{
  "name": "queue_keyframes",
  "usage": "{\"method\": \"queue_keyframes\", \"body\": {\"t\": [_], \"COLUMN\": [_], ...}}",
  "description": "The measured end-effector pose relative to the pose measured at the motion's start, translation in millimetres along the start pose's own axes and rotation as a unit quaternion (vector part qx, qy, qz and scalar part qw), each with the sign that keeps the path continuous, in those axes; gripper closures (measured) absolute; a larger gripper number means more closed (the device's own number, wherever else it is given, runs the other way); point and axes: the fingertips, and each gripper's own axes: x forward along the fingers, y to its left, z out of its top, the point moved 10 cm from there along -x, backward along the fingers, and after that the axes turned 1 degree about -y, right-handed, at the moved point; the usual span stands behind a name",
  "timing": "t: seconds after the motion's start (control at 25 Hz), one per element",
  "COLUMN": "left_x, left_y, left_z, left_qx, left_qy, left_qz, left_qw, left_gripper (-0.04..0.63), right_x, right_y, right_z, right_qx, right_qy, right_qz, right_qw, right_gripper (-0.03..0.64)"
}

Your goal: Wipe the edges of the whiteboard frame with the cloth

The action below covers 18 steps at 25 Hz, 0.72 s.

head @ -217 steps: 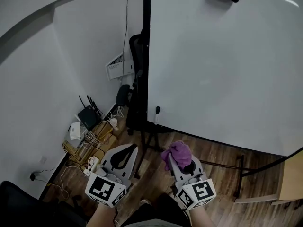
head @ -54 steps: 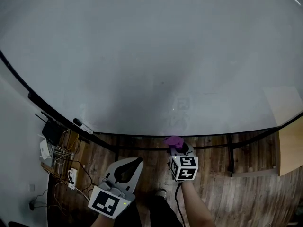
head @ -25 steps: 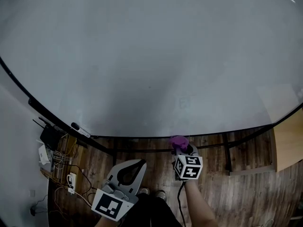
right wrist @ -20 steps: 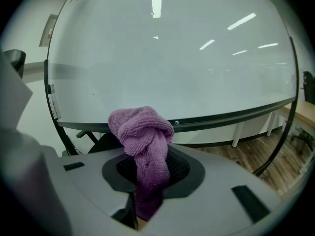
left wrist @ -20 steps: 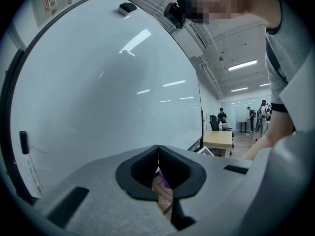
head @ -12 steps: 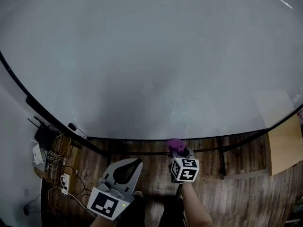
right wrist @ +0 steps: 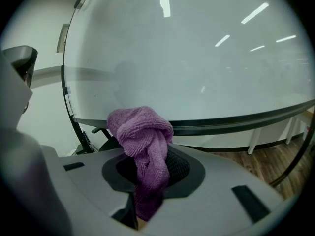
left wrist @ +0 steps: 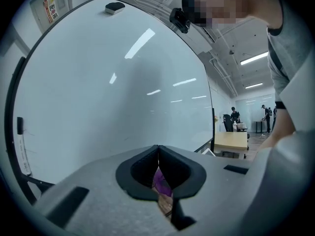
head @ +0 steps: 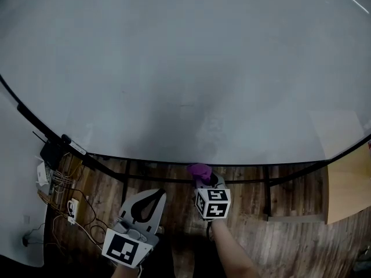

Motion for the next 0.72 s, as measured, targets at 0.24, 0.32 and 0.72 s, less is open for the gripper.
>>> {"method": "queue_keyframes", "body": {"t": [0.24, 0.32, 0.72], "left_x": [13, 17, 38], "left_y": [-21, -26, -53], "left_z": [1, 2, 2], "left_qx": [0.003, 0.005, 0.011], "left_qy": [0.002, 0.003, 0.005], "left_qz": [-0.002, -0.004, -0.012], "left_qw": [1.0, 1.0, 0.9999], "left_gripper": [0.578, 0.578, 0.578], "right_x": [-12, -16, -31], "right_y": [-29, -39, -78], "right_z": [-2, -2, -4], "right_qx": [0.009, 0.009, 0.007], "right_qy": [-0.003, -0.004, -0.005], "right_qz": [-0.01, -0.014, -0.026], "right_qw": [1.0, 1.0, 1.0], "right_gripper": [0.525, 0.525, 0.524]}}
